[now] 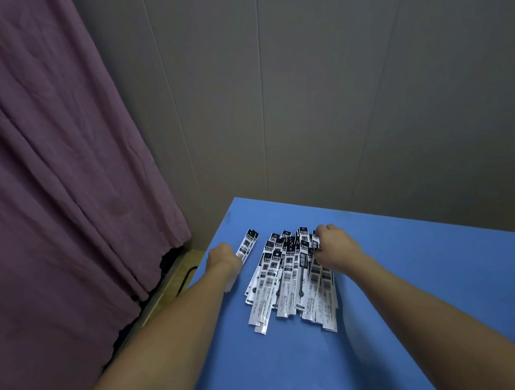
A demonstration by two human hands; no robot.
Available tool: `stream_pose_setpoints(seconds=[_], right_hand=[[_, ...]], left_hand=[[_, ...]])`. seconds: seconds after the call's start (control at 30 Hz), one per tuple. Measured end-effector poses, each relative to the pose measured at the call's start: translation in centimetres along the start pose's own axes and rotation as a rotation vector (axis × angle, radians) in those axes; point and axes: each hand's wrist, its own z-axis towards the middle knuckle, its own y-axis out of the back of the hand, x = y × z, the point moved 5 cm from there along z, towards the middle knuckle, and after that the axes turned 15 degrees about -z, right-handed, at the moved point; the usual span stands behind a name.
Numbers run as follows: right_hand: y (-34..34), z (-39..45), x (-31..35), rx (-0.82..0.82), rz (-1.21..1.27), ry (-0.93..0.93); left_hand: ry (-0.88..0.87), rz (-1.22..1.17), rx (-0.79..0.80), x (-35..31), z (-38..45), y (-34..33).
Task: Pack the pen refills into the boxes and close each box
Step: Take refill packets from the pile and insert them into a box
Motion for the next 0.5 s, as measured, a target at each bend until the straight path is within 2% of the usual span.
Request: stream_pose_setpoints(seconds=[0.23, 0.37, 0.5], right_hand=[[-0.3, -1.2, 1.7, -0.001, 0.012, 0.122], [-0.7, -2.5, 2.3, -0.026, 0.031, 0.173], [-1.4, -4.6, 1.0, -0.007, 0.033, 0.161]], left_hand=[[-0.040, -0.300, -0.074, -0.3, -2.7, 2.6], [-0.063, -0.483, -0.061, -0.9, -5.1, 2.9], [-0.127, -0.484, 0.001, -2.4, -7.5, 1.8]])
